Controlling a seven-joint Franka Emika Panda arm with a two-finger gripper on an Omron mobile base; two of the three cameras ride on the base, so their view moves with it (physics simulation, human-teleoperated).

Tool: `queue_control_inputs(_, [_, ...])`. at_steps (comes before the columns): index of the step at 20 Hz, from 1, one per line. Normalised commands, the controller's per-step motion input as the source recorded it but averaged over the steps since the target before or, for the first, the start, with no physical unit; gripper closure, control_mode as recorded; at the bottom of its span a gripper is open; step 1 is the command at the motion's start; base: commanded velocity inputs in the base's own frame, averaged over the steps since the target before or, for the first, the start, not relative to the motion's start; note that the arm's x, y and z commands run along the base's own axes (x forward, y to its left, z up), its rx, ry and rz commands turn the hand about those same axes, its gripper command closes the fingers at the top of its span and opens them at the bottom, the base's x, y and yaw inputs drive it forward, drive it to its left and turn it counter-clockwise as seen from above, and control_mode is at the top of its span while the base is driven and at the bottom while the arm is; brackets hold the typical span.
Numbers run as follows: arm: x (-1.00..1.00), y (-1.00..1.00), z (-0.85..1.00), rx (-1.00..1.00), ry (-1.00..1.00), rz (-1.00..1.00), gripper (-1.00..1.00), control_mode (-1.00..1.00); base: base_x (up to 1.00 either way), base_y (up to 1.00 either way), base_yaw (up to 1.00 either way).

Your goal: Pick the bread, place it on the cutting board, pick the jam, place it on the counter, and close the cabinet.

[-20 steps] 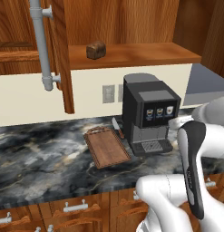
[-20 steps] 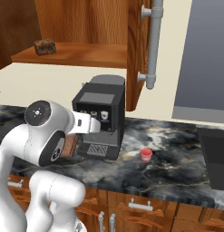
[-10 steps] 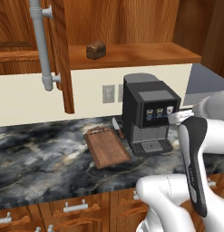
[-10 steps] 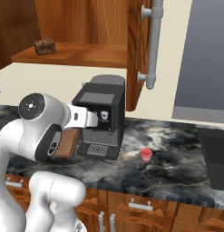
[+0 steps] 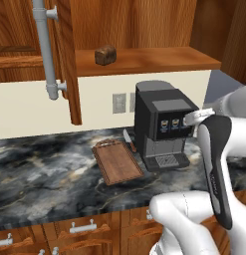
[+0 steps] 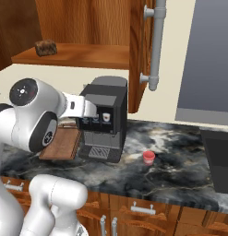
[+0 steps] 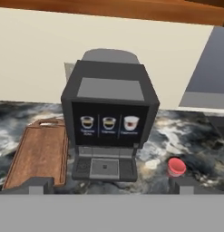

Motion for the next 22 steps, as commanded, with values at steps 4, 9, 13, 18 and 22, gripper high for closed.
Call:
queue_control_inputs(4, [-0.15, 0.06, 0.41, 0.00, -0.01, 0.00, -1.00, -1.00, 0.00, 0.00, 0.00])
queue_control_inputs(9, [-0.20, 0.05, 0.28, 0.00, -0.02, 0.00, -1.00, -1.00, 0.00, 0.00, 0.00])
queue_control_inputs(13, [-0.29, 0.03, 0.27, 0.00, -0.05, 0.00, -1.00, -1.00, 0.00, 0.00, 0.00])
queue_control_inputs(18, [-0.20, 0.05, 0.25, 0.00, -0.02, 0.00, -1.00, -1.00, 0.00, 0.00, 0.00])
queue_control_inputs(22, [-0.07, 0.12, 0.20, 0.00, 0.00, 0.00, -1.00, -1.00, 0.00, 0.00, 0.00])
